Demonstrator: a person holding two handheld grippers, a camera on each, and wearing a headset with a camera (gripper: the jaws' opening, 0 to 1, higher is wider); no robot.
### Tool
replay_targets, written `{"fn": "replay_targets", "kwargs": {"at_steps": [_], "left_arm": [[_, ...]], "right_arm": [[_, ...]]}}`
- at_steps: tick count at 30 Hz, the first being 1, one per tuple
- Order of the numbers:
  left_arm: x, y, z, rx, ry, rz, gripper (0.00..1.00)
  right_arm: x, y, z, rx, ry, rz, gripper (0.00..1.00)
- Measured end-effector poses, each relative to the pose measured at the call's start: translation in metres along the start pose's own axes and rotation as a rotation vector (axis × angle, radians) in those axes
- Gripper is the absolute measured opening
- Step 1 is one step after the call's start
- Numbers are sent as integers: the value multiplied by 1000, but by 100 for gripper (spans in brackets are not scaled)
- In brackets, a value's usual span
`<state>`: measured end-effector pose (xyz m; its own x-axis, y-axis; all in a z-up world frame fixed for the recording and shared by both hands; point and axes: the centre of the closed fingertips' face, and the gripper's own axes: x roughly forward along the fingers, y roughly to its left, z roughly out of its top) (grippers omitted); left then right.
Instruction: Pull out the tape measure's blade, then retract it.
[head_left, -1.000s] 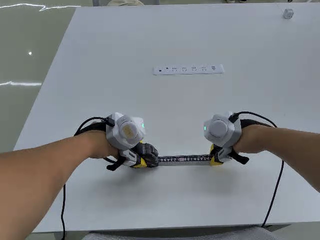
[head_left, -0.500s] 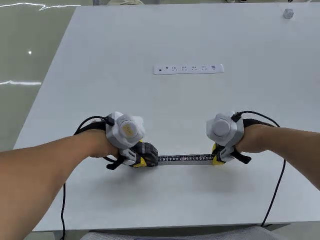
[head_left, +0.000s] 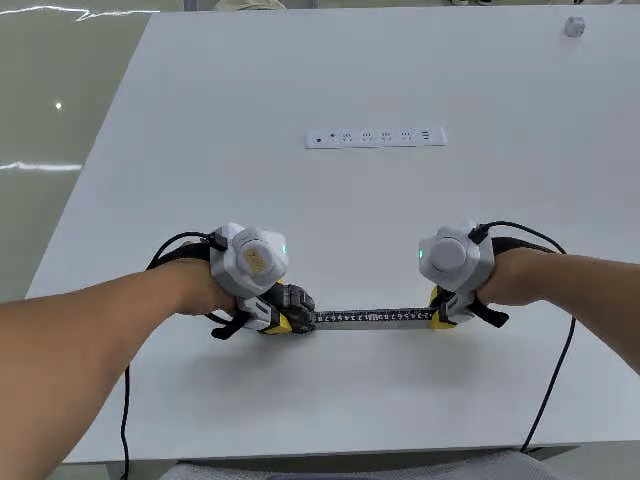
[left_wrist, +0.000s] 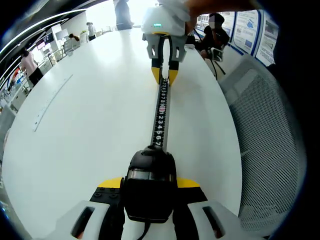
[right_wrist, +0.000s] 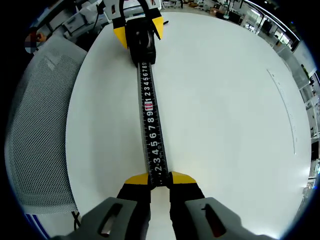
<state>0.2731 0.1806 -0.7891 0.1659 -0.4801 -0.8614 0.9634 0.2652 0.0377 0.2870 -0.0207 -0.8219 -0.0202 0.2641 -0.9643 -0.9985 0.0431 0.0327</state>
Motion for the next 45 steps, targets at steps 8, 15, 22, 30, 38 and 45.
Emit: {"fn": "replay_targets", "kwargs": {"at_steps": [8,15,22,30,38,45], "left_arm": [[0,0,0,1,-1,0,33],[0,0,0,1,-1,1,33],[0,0,-1,1,0,2,33],[0,0,-1,2,1,2,33],[0,-1,0,1,2,1,33],[0,-1,0,2,3,0,33]], "right_arm": [[-2,0,-7,6,4,-4,13],[-3,0,-11,8,6,-4,13],[-5,0,-18,9,8,-5,13],[-6,-1,-24,12,12,-8,13],[-8,-1,-30,12,10,-12,13],[-9,-1,-34,19,11,-11,13]]}}
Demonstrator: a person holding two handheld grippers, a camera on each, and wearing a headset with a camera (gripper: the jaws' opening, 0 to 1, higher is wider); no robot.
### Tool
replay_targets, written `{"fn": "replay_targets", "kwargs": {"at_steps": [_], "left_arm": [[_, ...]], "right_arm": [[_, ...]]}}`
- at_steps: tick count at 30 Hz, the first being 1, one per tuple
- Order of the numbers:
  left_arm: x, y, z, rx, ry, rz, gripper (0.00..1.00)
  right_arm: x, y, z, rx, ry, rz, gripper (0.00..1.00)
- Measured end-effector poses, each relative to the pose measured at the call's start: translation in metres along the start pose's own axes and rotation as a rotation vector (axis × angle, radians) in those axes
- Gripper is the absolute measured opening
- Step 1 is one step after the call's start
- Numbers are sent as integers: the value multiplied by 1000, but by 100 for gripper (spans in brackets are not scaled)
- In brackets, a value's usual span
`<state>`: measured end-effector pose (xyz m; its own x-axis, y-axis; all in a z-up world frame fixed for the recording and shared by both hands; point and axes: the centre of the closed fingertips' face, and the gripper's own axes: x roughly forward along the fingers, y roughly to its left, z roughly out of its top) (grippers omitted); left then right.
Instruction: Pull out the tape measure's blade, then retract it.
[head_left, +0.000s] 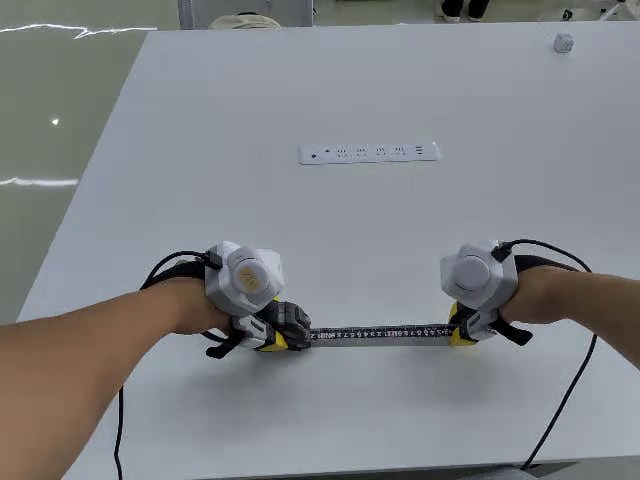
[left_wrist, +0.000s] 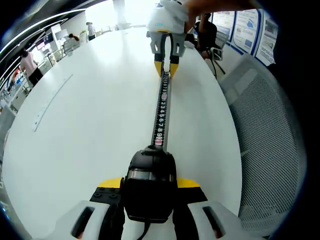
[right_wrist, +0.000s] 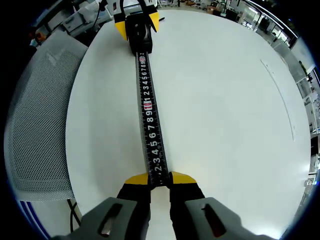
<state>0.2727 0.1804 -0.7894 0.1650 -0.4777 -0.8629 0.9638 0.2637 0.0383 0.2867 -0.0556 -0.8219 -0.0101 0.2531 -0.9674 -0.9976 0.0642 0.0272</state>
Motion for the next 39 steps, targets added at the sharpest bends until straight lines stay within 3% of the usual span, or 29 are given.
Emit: {"fn": "replay_targets", "kwargs": {"at_steps": [25,34,39], "left_arm": [[0,0,0,-2,-2,-2,34],[0,0,0,-2,-5,-1,34],[0,0,0,0,-3,0,34]], "right_arm": [[-3,0,-11,16,7,-2,13],[-3,1,-9,0,-15,-11,15],[-4,0,-9,40,-21,-20,15]]}}
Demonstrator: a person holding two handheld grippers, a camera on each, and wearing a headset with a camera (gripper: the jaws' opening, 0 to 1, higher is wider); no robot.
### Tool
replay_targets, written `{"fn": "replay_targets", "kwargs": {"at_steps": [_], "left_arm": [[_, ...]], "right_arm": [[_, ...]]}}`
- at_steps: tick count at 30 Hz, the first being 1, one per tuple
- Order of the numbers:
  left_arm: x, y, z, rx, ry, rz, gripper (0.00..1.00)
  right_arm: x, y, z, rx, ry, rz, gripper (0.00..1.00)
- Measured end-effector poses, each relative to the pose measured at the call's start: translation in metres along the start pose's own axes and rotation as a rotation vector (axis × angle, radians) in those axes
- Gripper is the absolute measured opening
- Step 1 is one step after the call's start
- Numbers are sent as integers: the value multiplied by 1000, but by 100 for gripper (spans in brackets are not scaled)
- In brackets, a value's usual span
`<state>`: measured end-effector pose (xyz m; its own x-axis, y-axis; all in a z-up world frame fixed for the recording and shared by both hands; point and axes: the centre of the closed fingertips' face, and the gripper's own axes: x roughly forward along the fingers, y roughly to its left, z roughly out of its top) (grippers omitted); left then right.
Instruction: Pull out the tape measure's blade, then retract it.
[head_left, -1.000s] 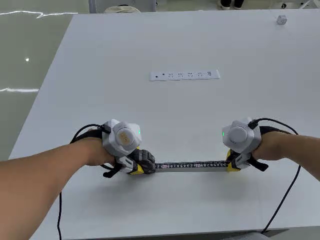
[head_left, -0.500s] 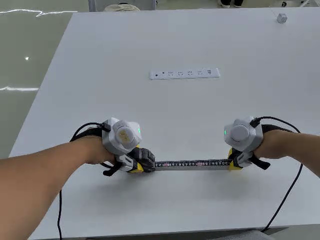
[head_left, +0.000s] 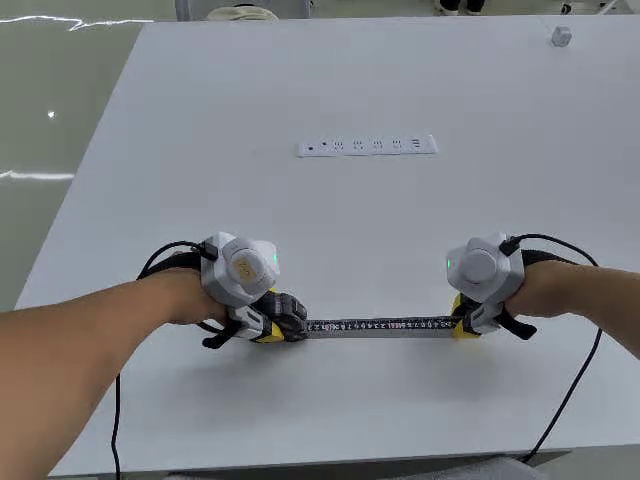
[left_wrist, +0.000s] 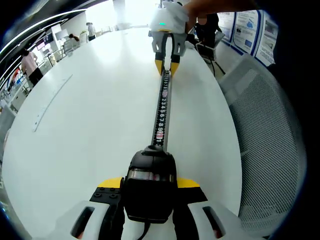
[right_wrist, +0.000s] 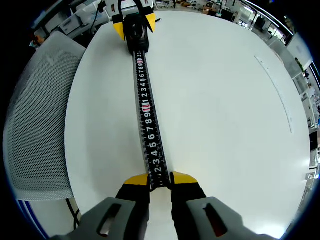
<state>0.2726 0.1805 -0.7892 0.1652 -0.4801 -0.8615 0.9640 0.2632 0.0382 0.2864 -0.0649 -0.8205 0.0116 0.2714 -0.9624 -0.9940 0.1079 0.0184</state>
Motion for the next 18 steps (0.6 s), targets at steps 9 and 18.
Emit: {"fn": "replay_targets", "kwargs": {"at_steps": [9,18], "left_arm": [[0,0,0,-3,-1,4,34],[0,0,1,21,16,10,34]], "right_arm": [[1,0,1,-10,38,2,15],[0,-1,0,-25,29,11,16]]}}
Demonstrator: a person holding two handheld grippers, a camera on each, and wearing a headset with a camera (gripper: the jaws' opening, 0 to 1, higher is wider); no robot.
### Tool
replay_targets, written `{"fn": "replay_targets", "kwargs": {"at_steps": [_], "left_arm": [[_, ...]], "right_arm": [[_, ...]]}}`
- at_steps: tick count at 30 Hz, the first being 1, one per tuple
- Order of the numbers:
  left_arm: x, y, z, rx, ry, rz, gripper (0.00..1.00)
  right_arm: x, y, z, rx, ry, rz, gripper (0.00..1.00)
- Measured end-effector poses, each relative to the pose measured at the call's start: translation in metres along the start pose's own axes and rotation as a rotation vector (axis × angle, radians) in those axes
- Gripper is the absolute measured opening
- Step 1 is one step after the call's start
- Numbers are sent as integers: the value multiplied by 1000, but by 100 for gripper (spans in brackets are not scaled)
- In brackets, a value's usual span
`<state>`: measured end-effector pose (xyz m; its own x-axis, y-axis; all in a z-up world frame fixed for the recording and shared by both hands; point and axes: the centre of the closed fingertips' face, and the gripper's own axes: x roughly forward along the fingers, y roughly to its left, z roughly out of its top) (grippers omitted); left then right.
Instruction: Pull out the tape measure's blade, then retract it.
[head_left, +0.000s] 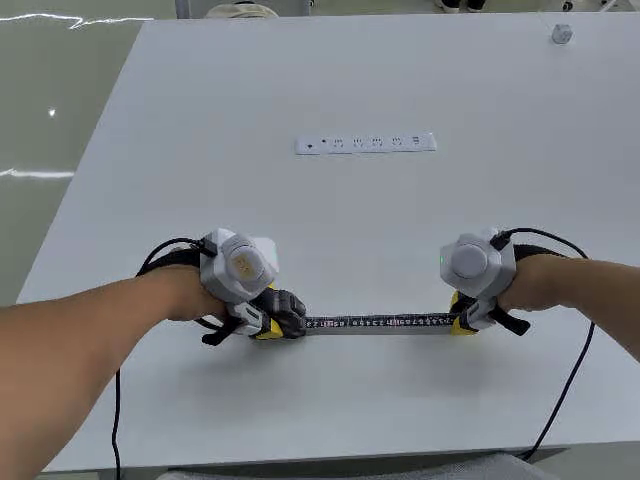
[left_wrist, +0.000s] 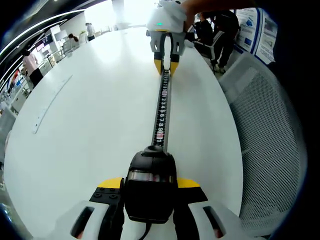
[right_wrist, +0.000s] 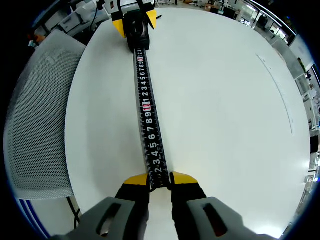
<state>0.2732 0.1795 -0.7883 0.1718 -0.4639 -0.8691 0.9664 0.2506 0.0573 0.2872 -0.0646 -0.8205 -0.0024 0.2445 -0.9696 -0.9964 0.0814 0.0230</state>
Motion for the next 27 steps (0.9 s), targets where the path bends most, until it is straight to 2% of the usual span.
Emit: {"fn": "replay_targets", "kwargs": {"at_steps": [2,3,4,5,6,7,8,10,13,16,18,21,23,25,27], "left_arm": [[-2,1,0,-14,7,-1,35],[-3,1,1,-29,1,-3,35],[-6,4,4,-53,-26,5,37],[-8,6,6,-76,-45,11,41],[-12,7,5,-123,-58,5,42],[-15,10,5,-133,-73,12,43],[-20,13,2,-134,-80,20,44],[-25,16,-4,-167,-79,35,49],[-29,20,-16,-206,-93,57,55],[-37,12,-29,-277,-104,70,59],[-41,10,-32,-304,-125,84,63],[-52,2,-37,-378,-184,112,69],[-57,-2,-41,-418,-215,127,72],[-64,-7,-47,-472,-250,144,75],[-72,-10,-52,-518,-294,169,77]], "right_arm": [[0,-1,2,21,-29,2,16],[0,0,3,58,-44,-2,17],[-1,0,3,57,-53,-1,17],[0,-3,5,87,-75,-19,22],[-1,-1,5,107,-89,-13,28],[-3,2,6,119,-99,-16,35],[-5,2,5,121,-106,-29,38],[-7,0,2,116,-119,-48,36],[-15,2,3,178,-163,-81,47],[-24,7,0,238,-210,-99,49],[-24,3,-5,283,-240,-121,49],[-34,9,-10,358,-284,-149,51],[-38,14,-13,375,-300,-159,52],[-42,18,-17,418,-337,-175,53],[-46,23,-25,437,-341,-191,55]]}}
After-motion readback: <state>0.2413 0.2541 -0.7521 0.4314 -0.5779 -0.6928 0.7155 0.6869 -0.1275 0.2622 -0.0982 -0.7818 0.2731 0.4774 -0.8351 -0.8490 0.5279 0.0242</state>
